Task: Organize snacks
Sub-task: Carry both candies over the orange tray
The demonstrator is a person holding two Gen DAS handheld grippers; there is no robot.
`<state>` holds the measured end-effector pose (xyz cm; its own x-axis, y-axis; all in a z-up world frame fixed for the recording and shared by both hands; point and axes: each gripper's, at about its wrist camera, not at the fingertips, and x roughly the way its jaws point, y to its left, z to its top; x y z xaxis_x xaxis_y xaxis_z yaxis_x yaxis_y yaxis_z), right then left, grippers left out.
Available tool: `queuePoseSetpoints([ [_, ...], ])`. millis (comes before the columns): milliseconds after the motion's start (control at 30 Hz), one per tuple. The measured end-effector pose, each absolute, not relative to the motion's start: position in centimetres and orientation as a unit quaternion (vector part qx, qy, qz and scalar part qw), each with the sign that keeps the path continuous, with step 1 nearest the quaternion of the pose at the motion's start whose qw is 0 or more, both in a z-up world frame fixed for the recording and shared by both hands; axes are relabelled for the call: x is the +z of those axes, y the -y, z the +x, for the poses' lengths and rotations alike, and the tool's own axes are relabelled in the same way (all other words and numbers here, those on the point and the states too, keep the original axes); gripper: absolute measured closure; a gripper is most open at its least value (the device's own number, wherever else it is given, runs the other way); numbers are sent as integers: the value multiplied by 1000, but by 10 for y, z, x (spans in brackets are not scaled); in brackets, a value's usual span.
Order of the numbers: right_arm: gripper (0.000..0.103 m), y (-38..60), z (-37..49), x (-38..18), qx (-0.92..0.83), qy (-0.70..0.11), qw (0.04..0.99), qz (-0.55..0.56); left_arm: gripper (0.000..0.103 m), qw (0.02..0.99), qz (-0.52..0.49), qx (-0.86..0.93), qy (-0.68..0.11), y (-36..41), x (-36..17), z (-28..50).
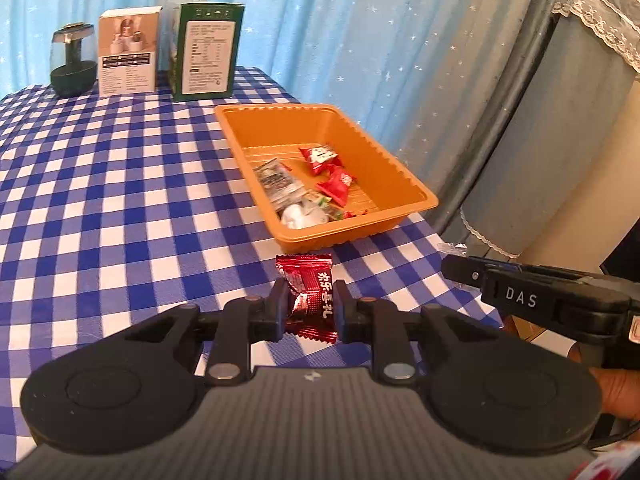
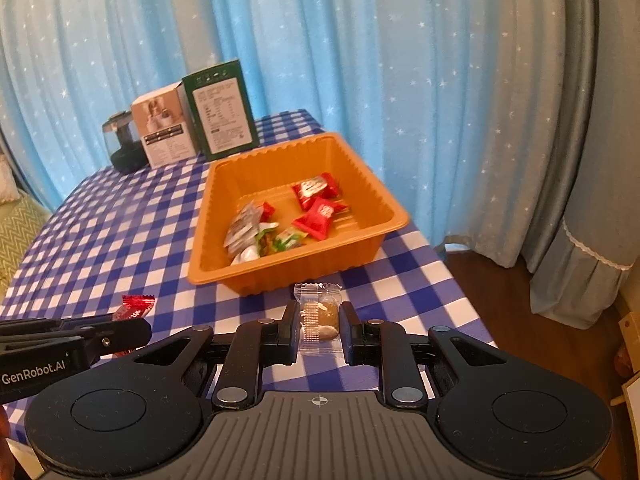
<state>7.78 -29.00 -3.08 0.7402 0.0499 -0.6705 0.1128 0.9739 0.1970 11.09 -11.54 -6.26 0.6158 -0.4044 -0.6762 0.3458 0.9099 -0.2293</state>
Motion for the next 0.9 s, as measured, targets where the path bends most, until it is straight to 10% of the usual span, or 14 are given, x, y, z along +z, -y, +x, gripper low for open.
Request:
queuePoseSetpoints([
  [900,82,318,140,-7,-1,-339,937,88,83,897,-24,-238,-371,166,-42,177],
])
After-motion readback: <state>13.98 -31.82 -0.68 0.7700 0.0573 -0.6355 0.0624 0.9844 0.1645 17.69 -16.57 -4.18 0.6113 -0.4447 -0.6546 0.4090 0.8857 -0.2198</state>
